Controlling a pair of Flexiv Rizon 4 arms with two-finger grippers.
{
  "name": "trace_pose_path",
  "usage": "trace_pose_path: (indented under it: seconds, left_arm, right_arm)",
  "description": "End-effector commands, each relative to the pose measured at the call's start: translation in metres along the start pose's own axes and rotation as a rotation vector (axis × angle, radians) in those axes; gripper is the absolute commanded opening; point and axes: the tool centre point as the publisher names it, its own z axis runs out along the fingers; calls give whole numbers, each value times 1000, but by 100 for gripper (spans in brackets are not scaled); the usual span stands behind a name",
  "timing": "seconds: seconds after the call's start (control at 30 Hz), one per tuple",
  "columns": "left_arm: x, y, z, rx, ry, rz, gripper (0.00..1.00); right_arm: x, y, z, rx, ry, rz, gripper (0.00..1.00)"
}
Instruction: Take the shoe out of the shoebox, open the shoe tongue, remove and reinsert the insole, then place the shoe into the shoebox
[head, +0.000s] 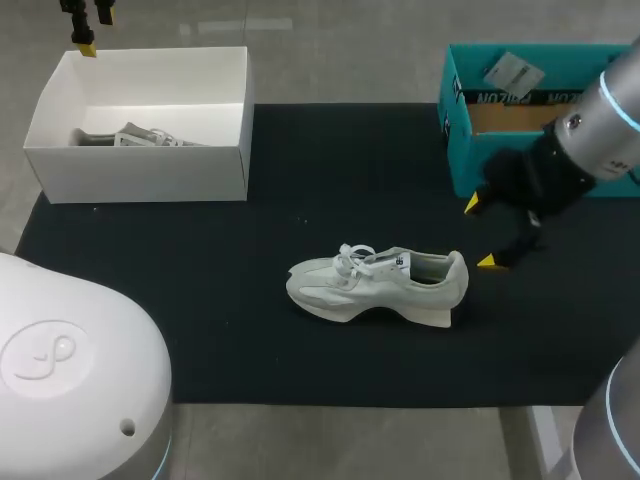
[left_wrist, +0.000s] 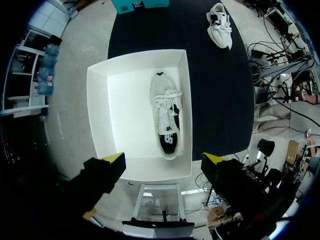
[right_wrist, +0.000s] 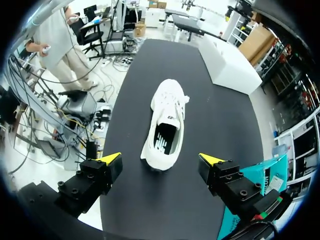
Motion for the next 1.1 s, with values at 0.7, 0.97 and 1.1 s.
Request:
trace_pose_path:
  seconds: [0.7, 0.97, 1.1]
  left_arm:
    - [1, 0, 0, -1, -1, 1, 100]
    - [1, 0, 0, -1, -1, 1, 100]
    - [1, 0, 0, -1, -1, 1, 100]
  right_arm:
    - [3, -42, 39, -381, -156, 179, 100]
    - [2, -55, 75, -527, -191, 181, 100]
    - [2, -57, 87, -525, -137, 162, 100]
